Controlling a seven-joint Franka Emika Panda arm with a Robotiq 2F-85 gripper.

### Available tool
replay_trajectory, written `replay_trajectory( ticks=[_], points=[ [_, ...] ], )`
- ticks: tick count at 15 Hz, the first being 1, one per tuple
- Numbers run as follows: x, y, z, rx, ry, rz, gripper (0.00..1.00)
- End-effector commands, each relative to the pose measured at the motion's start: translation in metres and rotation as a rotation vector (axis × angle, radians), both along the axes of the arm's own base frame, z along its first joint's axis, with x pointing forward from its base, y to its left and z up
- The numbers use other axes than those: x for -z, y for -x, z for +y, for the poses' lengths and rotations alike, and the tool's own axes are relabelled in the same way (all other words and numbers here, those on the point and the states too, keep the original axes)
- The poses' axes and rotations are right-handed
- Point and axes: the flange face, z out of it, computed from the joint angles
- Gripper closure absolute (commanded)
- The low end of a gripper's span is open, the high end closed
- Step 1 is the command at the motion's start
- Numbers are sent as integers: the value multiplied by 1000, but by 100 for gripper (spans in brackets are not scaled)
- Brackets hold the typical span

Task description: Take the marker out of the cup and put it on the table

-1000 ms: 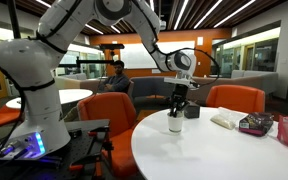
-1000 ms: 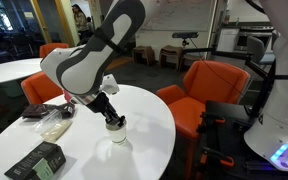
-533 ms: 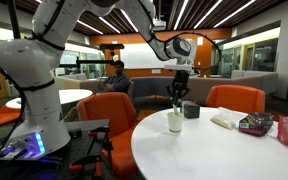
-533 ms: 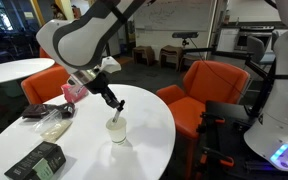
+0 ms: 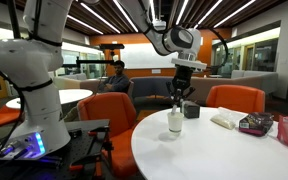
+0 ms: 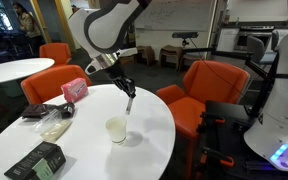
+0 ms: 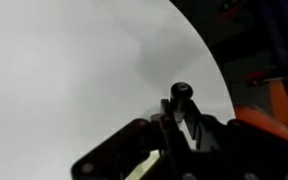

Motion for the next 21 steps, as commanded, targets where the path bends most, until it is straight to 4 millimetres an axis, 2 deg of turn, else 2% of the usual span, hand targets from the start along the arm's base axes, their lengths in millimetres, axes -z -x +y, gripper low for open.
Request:
replay_trajectory(
  ticks=[1, 5, 11, 14, 17, 18, 19, 21],
  points=[
    [18, 3, -15, -177, -92, -2, 95],
    [48, -4, -36, -363, -213, 44, 95],
    [105, -9, -66, -645, -343, 226, 95],
    [136, -9, -77, -662, -402, 284, 95],
    [153, -12, -88, -662, -420, 267, 95],
    [154, -14, -92, -663, -416, 253, 71],
    [154, -16, -94, -660, -410, 243, 55],
    [148, -19, -96, -651, -387, 223, 42]
  ],
)
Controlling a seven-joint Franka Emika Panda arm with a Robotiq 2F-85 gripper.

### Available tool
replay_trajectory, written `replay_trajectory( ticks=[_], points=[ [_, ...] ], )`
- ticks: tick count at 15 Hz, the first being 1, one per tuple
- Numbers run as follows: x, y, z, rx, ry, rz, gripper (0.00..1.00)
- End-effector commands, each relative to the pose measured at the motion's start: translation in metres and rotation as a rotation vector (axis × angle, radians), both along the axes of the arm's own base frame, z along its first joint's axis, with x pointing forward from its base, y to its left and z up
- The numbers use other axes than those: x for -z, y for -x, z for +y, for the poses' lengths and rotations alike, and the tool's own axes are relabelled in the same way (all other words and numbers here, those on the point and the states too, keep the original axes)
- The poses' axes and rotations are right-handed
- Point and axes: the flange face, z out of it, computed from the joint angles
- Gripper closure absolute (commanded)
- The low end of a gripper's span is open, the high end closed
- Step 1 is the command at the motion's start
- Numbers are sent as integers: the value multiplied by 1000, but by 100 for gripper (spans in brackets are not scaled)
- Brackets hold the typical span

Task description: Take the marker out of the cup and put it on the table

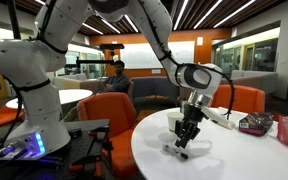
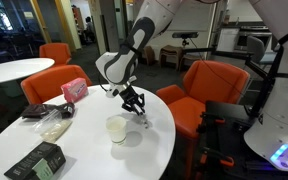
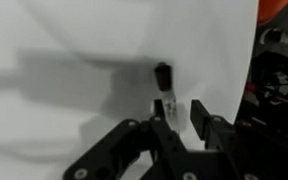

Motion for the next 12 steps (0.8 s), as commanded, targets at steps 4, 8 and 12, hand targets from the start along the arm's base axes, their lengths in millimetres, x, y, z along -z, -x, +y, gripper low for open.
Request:
replay_trajectory(
  ticks=[4, 8, 12],
  points=[
    [-37, -9, 8, 52, 60, -154, 10],
    [-92, -5, 37, 181, 91, -338, 0],
    [-137, 20, 74, 369, 170, -409, 0]
  ],
)
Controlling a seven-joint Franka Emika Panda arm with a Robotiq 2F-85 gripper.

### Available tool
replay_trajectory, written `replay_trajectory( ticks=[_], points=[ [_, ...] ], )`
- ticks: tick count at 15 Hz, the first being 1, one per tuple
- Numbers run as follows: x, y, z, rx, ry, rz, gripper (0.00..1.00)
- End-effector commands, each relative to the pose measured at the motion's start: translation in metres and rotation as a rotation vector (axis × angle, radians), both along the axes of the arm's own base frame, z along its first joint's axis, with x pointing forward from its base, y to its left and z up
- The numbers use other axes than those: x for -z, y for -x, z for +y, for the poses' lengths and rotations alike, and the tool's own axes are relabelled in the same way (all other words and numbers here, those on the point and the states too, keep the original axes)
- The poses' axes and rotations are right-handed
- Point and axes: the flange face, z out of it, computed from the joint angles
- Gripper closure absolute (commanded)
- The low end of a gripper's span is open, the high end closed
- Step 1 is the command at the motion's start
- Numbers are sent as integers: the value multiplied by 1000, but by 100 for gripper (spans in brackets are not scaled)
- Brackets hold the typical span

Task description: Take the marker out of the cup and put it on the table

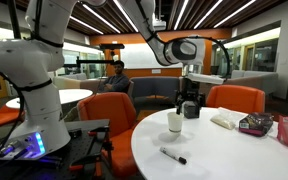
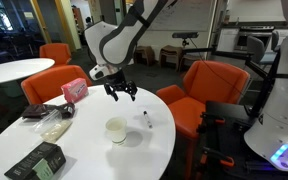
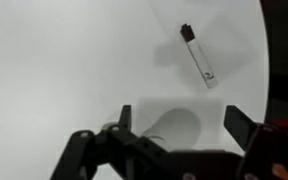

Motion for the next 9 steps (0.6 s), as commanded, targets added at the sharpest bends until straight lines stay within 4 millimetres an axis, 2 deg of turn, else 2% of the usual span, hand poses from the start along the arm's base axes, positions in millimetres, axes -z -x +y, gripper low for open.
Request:
replay_trajectory(
  ticks=[1, 5, 9],
  points=[
    [-30, 28, 18, 187, 37, -58, 0],
    [-55, 42, 33, 398, 41, -95, 0],
    [-67, 46, 38, 616, 16, -99, 0]
  ],
)
